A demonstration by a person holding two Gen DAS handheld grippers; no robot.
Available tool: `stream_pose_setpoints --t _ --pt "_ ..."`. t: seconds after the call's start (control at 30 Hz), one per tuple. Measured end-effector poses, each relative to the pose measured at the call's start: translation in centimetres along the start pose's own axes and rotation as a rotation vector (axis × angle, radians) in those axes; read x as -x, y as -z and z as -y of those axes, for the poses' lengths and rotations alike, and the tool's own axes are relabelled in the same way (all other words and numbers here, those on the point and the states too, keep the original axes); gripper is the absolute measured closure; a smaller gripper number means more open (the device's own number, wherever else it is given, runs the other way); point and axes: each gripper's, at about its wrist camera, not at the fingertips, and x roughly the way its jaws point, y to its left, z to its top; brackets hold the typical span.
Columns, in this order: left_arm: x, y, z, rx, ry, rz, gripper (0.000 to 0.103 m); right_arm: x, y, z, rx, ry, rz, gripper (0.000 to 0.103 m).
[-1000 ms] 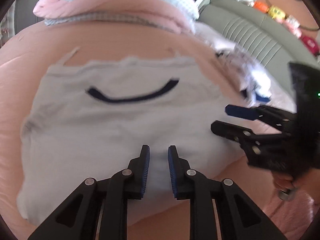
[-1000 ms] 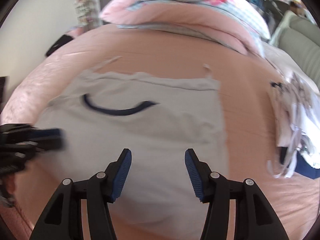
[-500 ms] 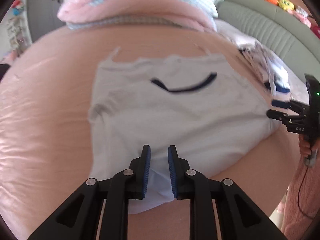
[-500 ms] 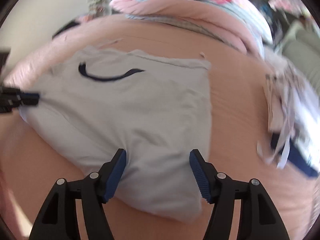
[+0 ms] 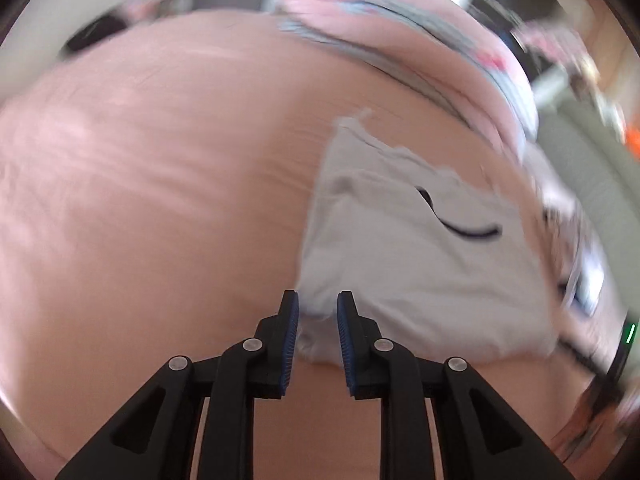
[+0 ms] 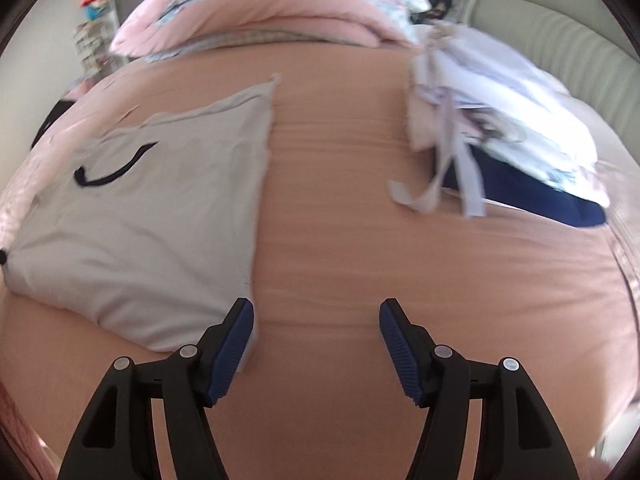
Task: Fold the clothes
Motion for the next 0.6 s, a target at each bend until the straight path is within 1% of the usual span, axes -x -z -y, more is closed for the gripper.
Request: stream_pose_setpoints --t 0.07,0.1,0.2,0.23,0.3,0.33,0.4,0.43,0.47,0.53,0.6 --pt "-0.5 1.0 -1.5 0.128 0.094 -0.024 0.084 0.1 0.0 0.1 -0.087 -0.127 -0.008 0.039" --pt "-0.9 1.3 -1.7 0.166 0.119 -0.043 0.084 -0.4 0.0 0.3 -0.147 -0.158 -0.026 0.039" --pt "-1.5 2.3 -1.6 0.224 0.153 -0.067 0.081 -2.3 0.0 1.0 -0.333 -0.232 -0.086 0.038" --pt "-1.6 2.6 -1.7 0.254 0.171 -0.077 0.079 -2.2 0.2 0.9 -0.359 -0.229 -0.074 0.039" --pt "-2.5 3.5 -1.8 0.319 0.238 -0.120 0.077 -2.2 -0.1 0.3 -0.385 -0.263 -0.102 0.039" --pt "-2.7 4.0 -1.8 0.335 0.253 -0.136 0.076 -2.2 -0.2 0.1 -0.397 -0.283 -0.118 0.039" --pt "-2.7 4.2 -1.4 0.329 0.244 -0.122 0.076 -2.5 -0.1 -0.9 -0.410 -0.313 -0.150 0.039" --pt "-2.7 4.0 -1.4 0.334 0.258 -0.111 0.072 -2.7 -0.1 -1.3 -0.417 -0.328 -0.166 0.039" --pt "-2.8 3.7 -1.5 0.355 0.287 -0.100 0.069 -3.1 -0.3 -1.5 -0.438 -0.338 -0.160 0.039" --pt "-3.5 3.0 -1.5 0.383 0.331 -0.082 0.056 -4.0 -0.9 -1.8 -0.485 -0.354 -0.141 0.039" --pt "-4.2 2.3 -0.9 0.366 0.329 -0.065 0.054 -4.9 -1.5 -2.0 -0.532 -0.371 -0.122 0.039"
